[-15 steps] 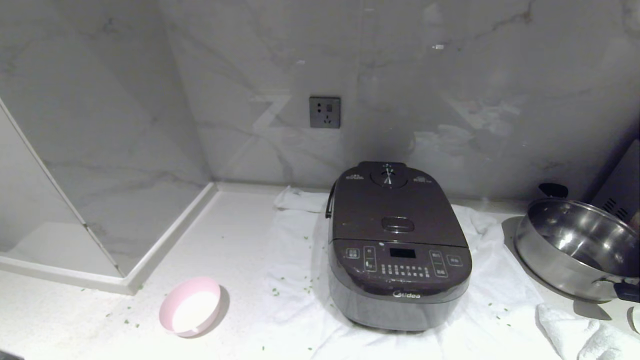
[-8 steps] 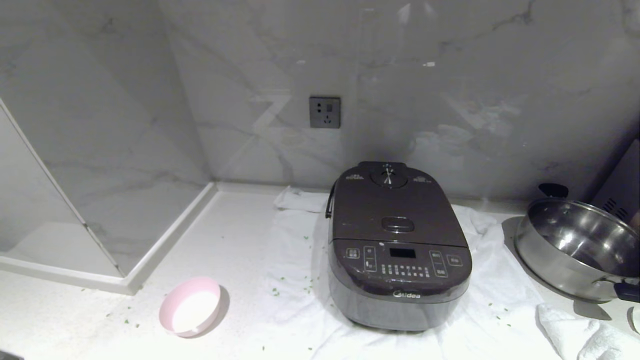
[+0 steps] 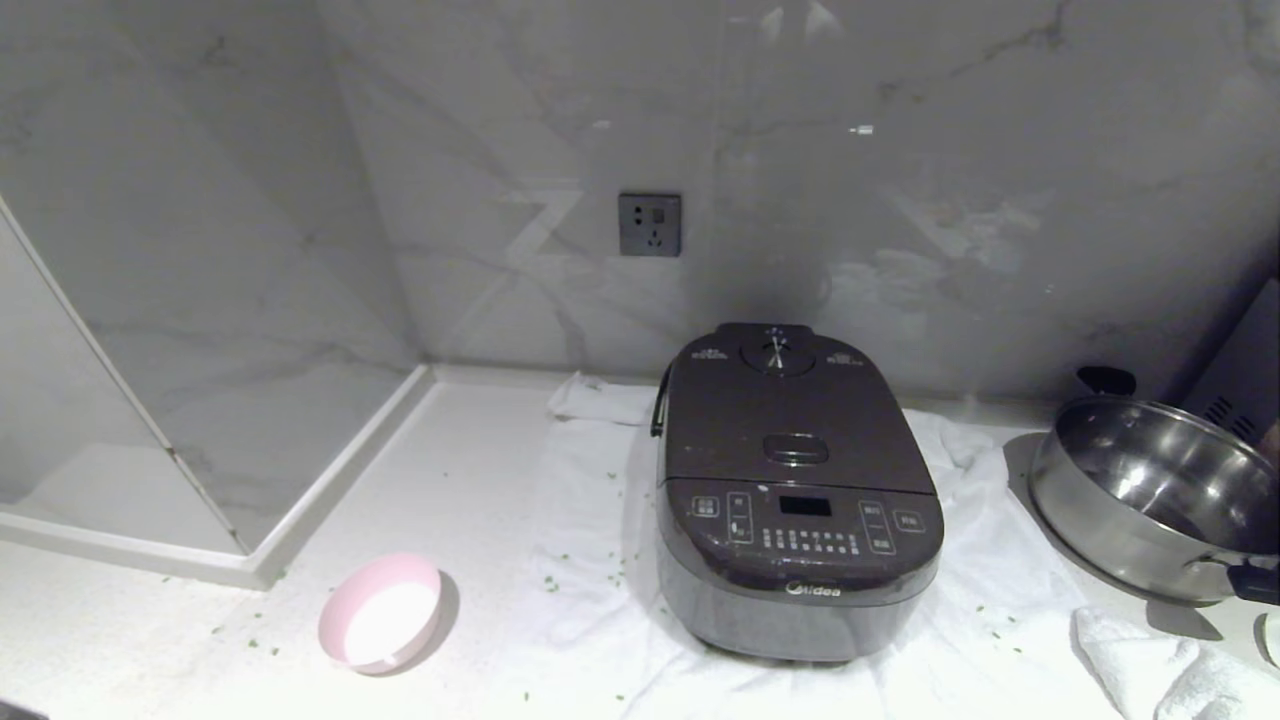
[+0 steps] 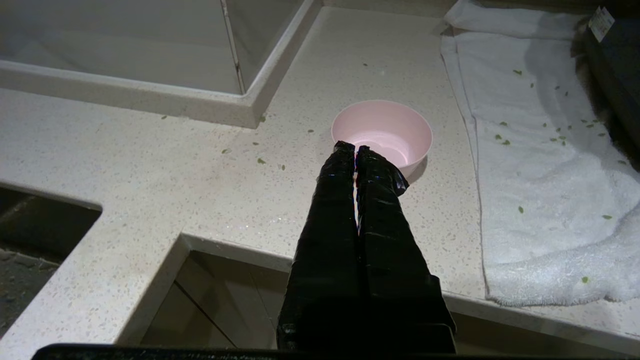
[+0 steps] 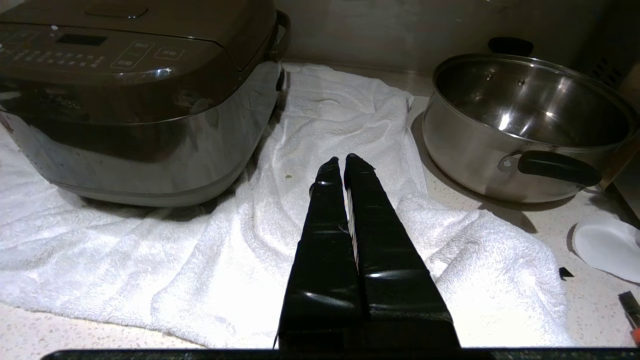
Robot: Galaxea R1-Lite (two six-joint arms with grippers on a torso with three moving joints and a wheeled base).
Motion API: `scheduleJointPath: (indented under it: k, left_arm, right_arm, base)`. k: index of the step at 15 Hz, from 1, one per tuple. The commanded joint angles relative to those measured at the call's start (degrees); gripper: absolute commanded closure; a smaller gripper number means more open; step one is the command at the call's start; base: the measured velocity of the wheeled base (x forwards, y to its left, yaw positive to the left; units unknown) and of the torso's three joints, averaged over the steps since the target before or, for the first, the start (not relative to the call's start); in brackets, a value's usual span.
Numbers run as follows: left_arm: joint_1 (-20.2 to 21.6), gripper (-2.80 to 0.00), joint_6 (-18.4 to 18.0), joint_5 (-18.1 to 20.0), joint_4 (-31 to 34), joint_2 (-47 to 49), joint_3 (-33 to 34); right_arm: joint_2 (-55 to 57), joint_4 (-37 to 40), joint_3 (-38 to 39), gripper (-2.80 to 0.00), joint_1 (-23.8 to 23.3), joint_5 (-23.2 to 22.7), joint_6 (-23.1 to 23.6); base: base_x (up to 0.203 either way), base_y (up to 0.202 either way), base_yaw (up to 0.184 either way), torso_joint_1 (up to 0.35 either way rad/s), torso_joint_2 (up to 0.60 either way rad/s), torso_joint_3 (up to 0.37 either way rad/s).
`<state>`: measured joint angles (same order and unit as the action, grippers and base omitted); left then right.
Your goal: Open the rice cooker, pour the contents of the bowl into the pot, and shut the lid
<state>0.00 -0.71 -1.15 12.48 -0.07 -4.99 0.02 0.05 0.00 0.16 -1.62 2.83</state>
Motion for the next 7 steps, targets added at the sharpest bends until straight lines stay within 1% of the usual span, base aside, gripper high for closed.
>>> scheduleJointPath:
  k: [1, 4, 7]
  left_arm:
    - [0.0, 0.0, 0.0, 0.0, 0.09, -0.01, -0.02]
    - [0.0, 0.0, 0.0, 0.0, 0.09, -0.01, -0.02]
    - [0.0, 0.0, 0.09, 0.0, 0.09, -0.01, -0.02]
  right_arm:
    - [-0.02, 0.56, -0.09, 0.0, 0.02, 0.04, 0.34]
    - [-0.02, -0.14, 0.09, 0.0, 0.02, 0.04, -0.89]
    - [-0.02, -0.14, 0.09, 0.0, 0.02, 0.13, -0.98]
  base:
    - [0.0, 0.0, 0.0, 0.0, 0.0, 0.0]
    - [0.0, 0.0, 0.0, 0.0, 0.0, 0.0]
    - [0.0, 0.0, 0.0, 0.0, 0.0, 0.0]
